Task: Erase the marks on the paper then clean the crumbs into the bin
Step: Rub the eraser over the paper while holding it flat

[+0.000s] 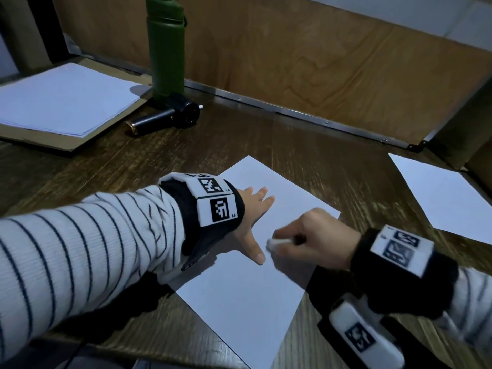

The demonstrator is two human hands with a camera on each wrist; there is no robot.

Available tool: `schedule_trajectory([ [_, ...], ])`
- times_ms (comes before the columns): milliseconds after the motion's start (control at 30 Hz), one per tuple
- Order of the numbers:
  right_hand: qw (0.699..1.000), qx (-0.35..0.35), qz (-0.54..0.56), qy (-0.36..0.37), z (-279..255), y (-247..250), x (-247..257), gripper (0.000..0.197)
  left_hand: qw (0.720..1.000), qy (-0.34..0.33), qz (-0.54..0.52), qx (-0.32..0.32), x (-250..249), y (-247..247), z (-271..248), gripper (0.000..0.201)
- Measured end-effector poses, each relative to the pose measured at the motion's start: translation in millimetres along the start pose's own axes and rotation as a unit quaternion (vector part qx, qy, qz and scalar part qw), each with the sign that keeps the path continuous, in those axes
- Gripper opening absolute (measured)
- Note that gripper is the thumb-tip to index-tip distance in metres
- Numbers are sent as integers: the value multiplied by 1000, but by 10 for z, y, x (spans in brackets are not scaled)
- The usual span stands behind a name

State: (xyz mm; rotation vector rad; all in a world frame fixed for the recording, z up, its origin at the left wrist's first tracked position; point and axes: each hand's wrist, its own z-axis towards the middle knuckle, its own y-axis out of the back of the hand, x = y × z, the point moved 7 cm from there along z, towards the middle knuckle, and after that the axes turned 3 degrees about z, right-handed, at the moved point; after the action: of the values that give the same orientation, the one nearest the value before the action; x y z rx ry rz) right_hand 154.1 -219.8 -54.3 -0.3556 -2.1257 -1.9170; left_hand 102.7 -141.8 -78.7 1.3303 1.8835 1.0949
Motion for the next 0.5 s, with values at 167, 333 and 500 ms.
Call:
schedule_trajectory([
  [167, 999, -3, -1, -42, 66, 120, -187, 25, 1000, -1, 3, 1, -3, 16, -10, 123],
  [333, 985, -122, -75, -97, 181, 259, -389, 37, 1000, -4, 2, -5, -9, 6, -9, 123],
  [500, 995, 89, 34, 17, -174, -135, 139, 20, 1000, -2, -10, -12, -6, -5, 1, 122],
])
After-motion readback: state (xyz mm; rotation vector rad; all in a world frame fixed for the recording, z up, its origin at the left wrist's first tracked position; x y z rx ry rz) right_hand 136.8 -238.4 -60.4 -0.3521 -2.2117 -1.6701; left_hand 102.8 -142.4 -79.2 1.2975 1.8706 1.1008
